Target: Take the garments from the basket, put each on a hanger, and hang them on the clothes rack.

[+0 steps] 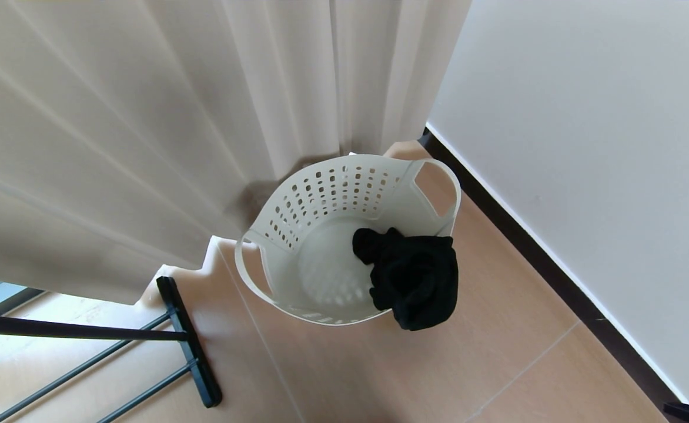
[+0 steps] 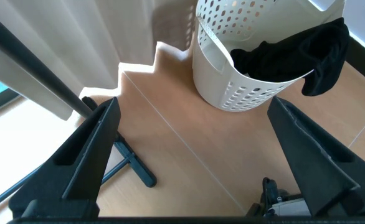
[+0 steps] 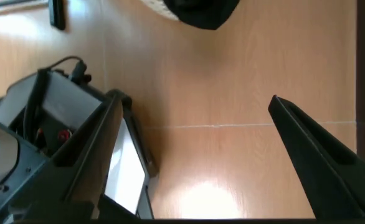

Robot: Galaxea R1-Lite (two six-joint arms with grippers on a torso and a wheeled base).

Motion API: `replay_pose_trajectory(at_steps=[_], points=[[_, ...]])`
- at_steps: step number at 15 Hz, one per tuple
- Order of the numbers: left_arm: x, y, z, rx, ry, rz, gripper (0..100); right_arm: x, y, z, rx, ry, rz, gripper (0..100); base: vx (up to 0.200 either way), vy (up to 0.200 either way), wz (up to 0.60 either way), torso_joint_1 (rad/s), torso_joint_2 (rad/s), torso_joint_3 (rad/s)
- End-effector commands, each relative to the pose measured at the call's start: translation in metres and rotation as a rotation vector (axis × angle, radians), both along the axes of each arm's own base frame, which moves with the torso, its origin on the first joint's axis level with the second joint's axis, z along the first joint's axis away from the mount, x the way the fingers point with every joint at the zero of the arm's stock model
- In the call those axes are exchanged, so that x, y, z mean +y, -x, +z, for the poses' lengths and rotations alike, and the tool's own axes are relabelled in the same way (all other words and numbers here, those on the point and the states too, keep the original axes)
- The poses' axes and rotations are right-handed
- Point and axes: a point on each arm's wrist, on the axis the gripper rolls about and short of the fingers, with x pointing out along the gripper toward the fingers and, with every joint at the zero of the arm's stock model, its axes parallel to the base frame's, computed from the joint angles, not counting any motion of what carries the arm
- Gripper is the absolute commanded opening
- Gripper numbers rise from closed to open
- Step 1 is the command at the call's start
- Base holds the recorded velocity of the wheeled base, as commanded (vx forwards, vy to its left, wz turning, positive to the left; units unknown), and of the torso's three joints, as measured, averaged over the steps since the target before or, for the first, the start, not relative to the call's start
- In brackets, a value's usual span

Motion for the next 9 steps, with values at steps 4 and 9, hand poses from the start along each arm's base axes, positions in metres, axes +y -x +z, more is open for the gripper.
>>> replay_pose_trajectory(at_steps=[4,9], points=[[0.0,0.0,0.0,-0.001,0.0,0.0,100,0.056,-0.109,0.026,0.122,0.355,0.249,100,0.0,0.0,0.0,0.0,0.0,0.0],[0.0,0.0,0.0,-0.001,0.0,0.0,100,0.09,-0.185,0.027,0.106,0.551,0.234,100,0.0,0.0,0.0,0.0,0.0,0.0]])
